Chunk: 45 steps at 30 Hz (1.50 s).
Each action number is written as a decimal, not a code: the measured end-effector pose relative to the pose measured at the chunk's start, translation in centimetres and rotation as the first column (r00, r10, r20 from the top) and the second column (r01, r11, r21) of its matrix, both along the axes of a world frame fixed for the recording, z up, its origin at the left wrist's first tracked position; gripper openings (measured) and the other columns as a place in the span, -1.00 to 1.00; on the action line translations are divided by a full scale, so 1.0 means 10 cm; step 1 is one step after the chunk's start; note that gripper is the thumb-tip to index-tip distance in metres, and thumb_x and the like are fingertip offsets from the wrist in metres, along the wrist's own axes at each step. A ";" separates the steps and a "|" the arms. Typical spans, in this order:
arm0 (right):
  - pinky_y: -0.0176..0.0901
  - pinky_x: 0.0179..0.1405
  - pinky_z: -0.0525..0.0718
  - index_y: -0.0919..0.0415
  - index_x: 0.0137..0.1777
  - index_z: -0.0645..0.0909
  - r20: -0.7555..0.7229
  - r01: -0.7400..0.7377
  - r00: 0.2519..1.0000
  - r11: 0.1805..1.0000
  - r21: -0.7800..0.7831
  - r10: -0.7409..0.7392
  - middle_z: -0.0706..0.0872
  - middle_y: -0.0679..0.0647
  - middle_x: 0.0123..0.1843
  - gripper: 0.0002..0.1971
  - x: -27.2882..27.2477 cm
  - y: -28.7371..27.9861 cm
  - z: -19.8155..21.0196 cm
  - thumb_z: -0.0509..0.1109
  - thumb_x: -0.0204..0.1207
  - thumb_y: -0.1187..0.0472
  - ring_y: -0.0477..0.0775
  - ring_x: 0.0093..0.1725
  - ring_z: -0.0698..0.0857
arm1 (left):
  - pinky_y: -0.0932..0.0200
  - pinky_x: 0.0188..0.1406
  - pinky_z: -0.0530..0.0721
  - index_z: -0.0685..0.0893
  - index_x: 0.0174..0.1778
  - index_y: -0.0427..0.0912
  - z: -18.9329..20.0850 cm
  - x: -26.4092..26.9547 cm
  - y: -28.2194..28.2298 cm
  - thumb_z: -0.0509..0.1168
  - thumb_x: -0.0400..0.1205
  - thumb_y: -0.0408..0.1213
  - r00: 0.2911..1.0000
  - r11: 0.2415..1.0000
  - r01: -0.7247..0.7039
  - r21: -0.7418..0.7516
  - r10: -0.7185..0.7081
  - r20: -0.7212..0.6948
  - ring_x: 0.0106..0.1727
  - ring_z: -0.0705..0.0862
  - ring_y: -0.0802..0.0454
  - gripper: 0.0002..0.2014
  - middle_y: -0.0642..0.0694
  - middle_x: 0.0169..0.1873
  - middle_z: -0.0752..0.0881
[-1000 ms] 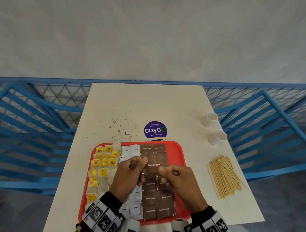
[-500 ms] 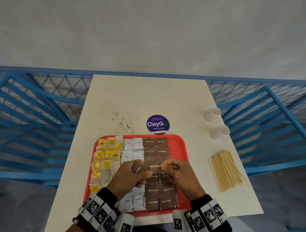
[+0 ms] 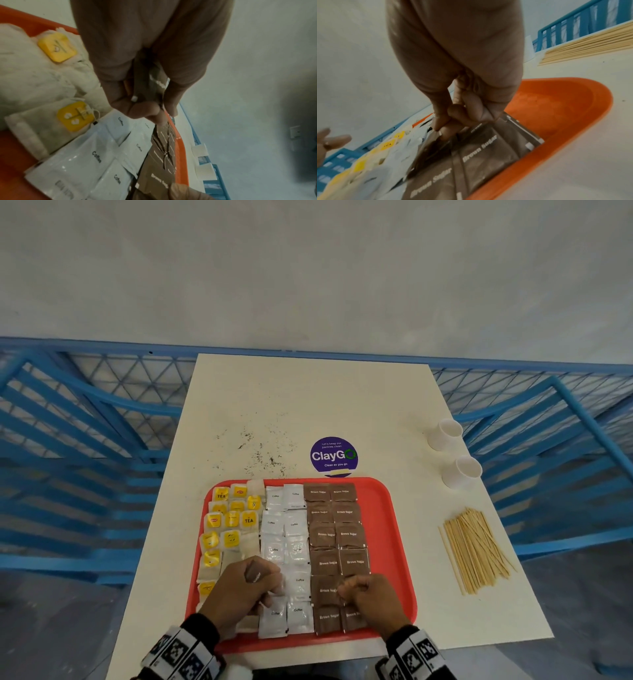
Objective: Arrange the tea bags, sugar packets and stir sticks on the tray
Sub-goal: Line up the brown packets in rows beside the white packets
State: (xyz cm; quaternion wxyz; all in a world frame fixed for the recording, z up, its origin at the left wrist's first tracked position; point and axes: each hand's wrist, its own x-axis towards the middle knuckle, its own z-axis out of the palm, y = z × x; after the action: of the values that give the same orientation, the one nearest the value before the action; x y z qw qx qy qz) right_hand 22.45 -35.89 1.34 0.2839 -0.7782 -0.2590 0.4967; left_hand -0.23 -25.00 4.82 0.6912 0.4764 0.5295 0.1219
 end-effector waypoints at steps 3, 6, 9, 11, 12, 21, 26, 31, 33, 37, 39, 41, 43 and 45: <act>-0.38 -0.39 0.66 0.19 -0.41 0.78 0.101 0.061 0.993 0.998 -0.026 -0.058 0.80 -0.04 -0.44 -0.80 -0.03 0.02 -0.04 0.57 0.45 0.32 -0.21 -0.42 0.70 | 0.14 -0.44 0.61 0.68 0.09 -0.35 0.00 -0.03 -0.01 0.40 0.64 -0.44 0.999 0.999 -0.007 -0.052 0.009 0.033 -0.35 0.74 -0.08 -0.86 -0.27 -0.22 0.83; -0.37 -0.31 0.63 0.21 -0.36 0.72 0.267 0.076 0.962 0.996 -0.048 -0.060 0.78 -0.06 -0.41 -0.79 -0.03 0.00 0.00 0.63 0.40 0.15 -0.20 -0.34 0.71 | -0.04 -0.17 0.79 0.61 0.27 -0.24 0.02 -0.04 0.00 0.37 0.59 -0.62 0.992 0.987 0.028 -0.156 -0.009 0.125 -0.12 0.82 -0.23 -0.63 -0.33 -0.05 0.83; -0.11 -0.14 0.73 0.15 -0.35 0.68 0.295 0.015 0.955 0.997 0.070 -0.035 0.77 -0.03 -0.38 -0.75 -0.08 0.03 0.21 0.60 0.43 0.05 -0.16 -0.35 0.69 | -0.13 0.07 0.81 0.50 0.40 -0.19 0.10 0.02 -0.01 0.35 0.58 -0.70 0.964 0.965 0.139 -0.223 -0.081 0.254 0.11 0.79 -0.40 -0.48 -0.46 0.06 0.79; -0.22 -0.25 0.70 0.10 -0.22 0.74 0.190 -0.091 0.980 0.981 0.174 0.058 0.80 0.02 -0.30 -0.76 -0.15 0.11 0.45 0.58 0.44 -0.06 -0.18 -0.36 0.68 | -0.13 0.10 0.80 0.45 0.45 -0.18 0.17 0.10 -0.04 0.36 0.57 -0.68 0.935 0.948 0.220 -0.230 -0.137 0.328 0.13 0.78 -0.44 -0.43 -0.51 0.08 0.77; -0.34 -0.31 0.64 0.08 -0.12 0.77 0.122 -0.152 0.984 0.968 0.201 0.129 0.80 0.04 -0.24 -0.77 -0.20 0.17 0.59 0.59 0.43 -0.07 -0.22 -0.36 0.66 | -0.14 0.11 0.80 0.44 0.47 -0.19 0.20 0.16 -0.04 0.38 0.57 -0.66 0.920 0.941 0.254 -0.224 -0.163 0.357 0.13 0.77 -0.45 -0.42 -0.51 0.09 0.76; -0.33 -0.37 0.54 0.25 -0.29 0.74 -0.027 -0.040 0.998 0.935 0.353 0.053 0.66 -0.13 -0.48 -0.85 0.00 0.25 0.97 0.67 0.37 0.29 -0.20 -0.47 0.57 | 0.00 -0.16 0.84 0.74 -0.03 -0.41 0.47 0.54 -0.06 0.51 0.55 -0.43 0.982 0.993 0.093 0.079 -0.104 0.156 -0.17 0.85 -0.18 -0.85 -0.41 -0.16 0.82; -0.17 -0.26 0.59 0.16 -0.26 0.74 -0.076 0.008 0.997 0.909 0.418 0.025 0.67 -0.05 -0.41 -0.84 0.16 0.21 0.96 0.68 0.36 0.17 -0.05 -0.36 0.59 | -0.01 -0.27 0.83 0.83 -0.19 -0.27 0.55 0.72 -0.07 0.43 0.62 -0.28 0.976 0.991 -0.076 0.109 0.052 0.214 -0.21 0.81 -0.17 -0.85 -0.36 -0.21 0.82; -0.10 -0.17 0.69 0.25 -0.25 0.79 -0.195 0.092 0.981 0.873 0.479 0.003 0.83 0.15 -0.27 -0.77 0.21 0.22 1.03 0.54 0.52 0.08 0.02 -0.26 0.75 | 0.02 -0.31 0.81 0.84 -0.19 -0.24 0.54 0.83 -0.06 0.42 0.63 -0.25 0.986 0.976 -0.014 0.216 -0.023 0.167 -0.24 0.82 -0.17 -0.83 -0.26 -0.25 0.84; -0.09 -0.19 0.67 0.28 -0.30 0.76 -0.194 0.114 0.981 0.864 0.490 -0.019 0.81 0.25 -0.29 -0.67 0.21 0.22 1.03 0.46 0.59 0.05 0.02 -0.29 0.73 | 0.04 -0.34 0.80 0.85 -0.21 -0.24 0.54 0.86 -0.05 0.46 0.60 -0.25 0.990 0.967 -0.016 0.256 -0.020 0.139 -0.30 0.80 -0.15 -0.85 -0.24 -0.30 0.84; -0.22 -0.27 0.65 0.16 -0.37 0.75 -0.173 0.099 0.985 0.860 0.500 -0.013 0.80 0.04 -0.36 -0.69 0.25 0.19 1.02 0.46 0.58 0.08 -0.10 -0.35 0.71 | 0.03 -0.35 0.79 0.85 -0.25 -0.21 0.57 0.90 -0.02 0.48 0.57 -0.19 0.990 0.965 -0.044 0.257 0.007 0.143 -0.34 0.76 -0.19 -0.83 -0.33 -0.32 0.81; -0.03 -0.21 0.76 0.21 -0.26 0.77 -0.217 0.053 0.975 0.888 0.456 0.053 0.83 0.17 -0.27 -0.82 0.29 0.19 1.02 0.55 0.51 0.13 0.04 -0.27 0.77 | 0.00 -0.33 0.79 0.84 -0.26 -0.18 0.57 0.92 0.00 0.46 0.58 -0.18 0.987 0.966 -0.066 0.249 0.026 0.161 -0.35 0.73 -0.19 -0.83 -0.33 -0.31 0.80; -0.08 -0.28 0.74 0.26 -0.24 0.77 -0.246 0.041 0.966 0.898 0.438 0.076 0.81 0.23 -0.30 -0.89 0.32 0.18 1.03 0.61 0.45 0.25 0.05 -0.31 0.76 | -0.09 -0.28 0.77 0.82 -0.27 -0.18 0.59 0.93 0.03 0.45 0.60 -0.19 0.985 0.963 -0.086 0.255 0.044 0.168 -0.35 0.73 -0.20 -0.82 -0.29 -0.31 0.80; -0.32 -0.41 0.60 0.30 -0.29 0.74 -0.204 0.046 0.978 0.901 0.432 0.048 0.78 0.13 -0.40 -0.85 0.34 0.16 1.03 0.59 0.46 0.27 -0.11 -0.46 0.67 | -0.09 -0.27 0.76 0.81 -0.25 -0.19 0.60 0.94 0.06 0.42 0.63 -0.24 0.982 0.963 -0.101 0.250 0.056 0.183 -0.34 0.72 -0.23 -0.82 -0.29 -0.30 0.80; -0.37 -0.43 0.52 0.38 -0.29 0.72 -0.154 0.043 0.988 0.897 0.440 0.027 0.74 0.08 -0.45 -0.75 0.37 0.15 1.04 0.60 0.46 0.18 -0.17 -0.52 0.58 | -0.05 -0.28 0.74 0.80 -0.21 -0.25 0.62 0.96 0.08 0.41 0.65 -0.27 0.980 0.964 -0.100 0.247 0.053 0.191 -0.32 0.71 -0.25 -0.83 -0.35 -0.26 0.79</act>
State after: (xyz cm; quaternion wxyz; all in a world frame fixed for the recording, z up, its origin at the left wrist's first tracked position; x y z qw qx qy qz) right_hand 26.12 -34.38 11.76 0.4745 -0.6533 -0.3388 0.4830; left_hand 9.36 -24.17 11.02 0.6646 0.5274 0.4616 0.2590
